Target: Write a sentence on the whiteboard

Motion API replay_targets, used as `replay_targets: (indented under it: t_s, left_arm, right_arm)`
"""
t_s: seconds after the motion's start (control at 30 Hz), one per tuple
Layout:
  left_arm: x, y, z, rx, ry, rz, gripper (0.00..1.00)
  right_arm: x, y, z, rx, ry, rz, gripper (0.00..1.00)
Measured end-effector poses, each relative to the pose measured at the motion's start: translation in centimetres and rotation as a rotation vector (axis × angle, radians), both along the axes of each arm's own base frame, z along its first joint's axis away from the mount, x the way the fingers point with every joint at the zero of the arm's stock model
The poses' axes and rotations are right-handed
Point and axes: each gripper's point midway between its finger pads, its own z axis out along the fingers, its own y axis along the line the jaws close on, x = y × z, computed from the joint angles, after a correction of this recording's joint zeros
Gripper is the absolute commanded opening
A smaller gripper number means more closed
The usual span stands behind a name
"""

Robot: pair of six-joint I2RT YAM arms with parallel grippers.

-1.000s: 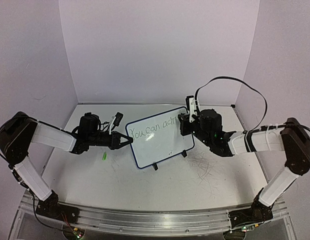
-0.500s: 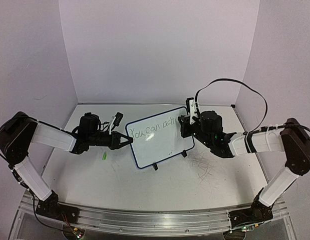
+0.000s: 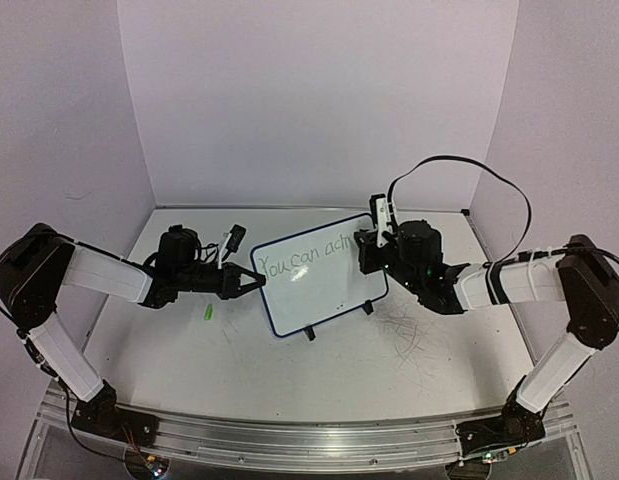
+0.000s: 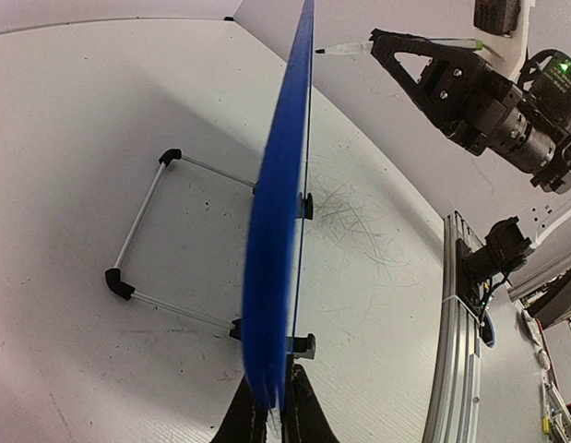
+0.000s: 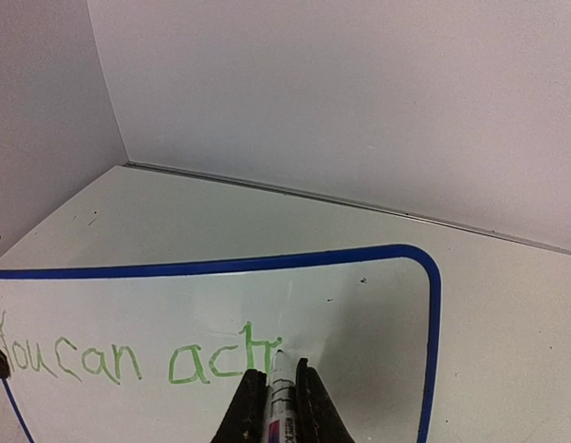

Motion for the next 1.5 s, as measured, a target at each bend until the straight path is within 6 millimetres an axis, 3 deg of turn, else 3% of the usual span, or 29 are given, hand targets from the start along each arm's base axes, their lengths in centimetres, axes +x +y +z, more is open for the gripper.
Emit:
replay_targets:
  t_s: [0.97, 1.5]
  left_arm:
    - [0.0, 0.0, 0.0, 0.000, 0.000, 0.001, 0.00]
    - [0.0, 0.0, 0.0, 0.000, 0.001, 0.002, 0.00]
  right_arm:
    - [0.4, -0.1, -0.5, -0.007, 0.004, -0.021, 0.00]
    - [0.0, -0.5, -1.8, -0.007, 0.028, -0.024, 0.00]
